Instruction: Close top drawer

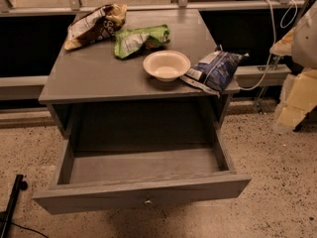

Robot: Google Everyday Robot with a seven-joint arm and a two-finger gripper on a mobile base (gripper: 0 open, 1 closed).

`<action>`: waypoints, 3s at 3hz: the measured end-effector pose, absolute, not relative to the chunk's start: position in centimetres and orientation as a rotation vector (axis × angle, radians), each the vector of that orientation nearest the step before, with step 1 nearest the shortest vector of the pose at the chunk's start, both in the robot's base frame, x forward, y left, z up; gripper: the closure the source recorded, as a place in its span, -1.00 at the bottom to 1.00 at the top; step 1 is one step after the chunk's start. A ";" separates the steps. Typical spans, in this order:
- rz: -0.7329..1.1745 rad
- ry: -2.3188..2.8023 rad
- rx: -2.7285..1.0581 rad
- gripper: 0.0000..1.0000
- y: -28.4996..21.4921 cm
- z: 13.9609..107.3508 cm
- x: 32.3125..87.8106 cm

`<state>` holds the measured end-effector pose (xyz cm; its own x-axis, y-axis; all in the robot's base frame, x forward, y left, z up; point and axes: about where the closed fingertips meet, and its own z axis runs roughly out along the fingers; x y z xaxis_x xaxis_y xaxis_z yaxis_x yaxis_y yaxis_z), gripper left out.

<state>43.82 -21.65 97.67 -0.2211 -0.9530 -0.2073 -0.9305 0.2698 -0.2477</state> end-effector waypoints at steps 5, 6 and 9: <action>0.494 1.861 -1.971 -0.03 -18.6 72.9 32.5; 0.500 1.846 -1.983 0.60 -18.4 72.7 31.9; 0.555 1.745 -1.875 1.00 -9.7 70.5 31.7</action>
Offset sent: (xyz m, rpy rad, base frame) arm -0.0049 -0.0055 -0.1216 0.0805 0.1700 0.2027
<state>31.69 -9.74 70.49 0.0886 -0.7843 -0.6141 -0.9949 -0.0400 -0.0926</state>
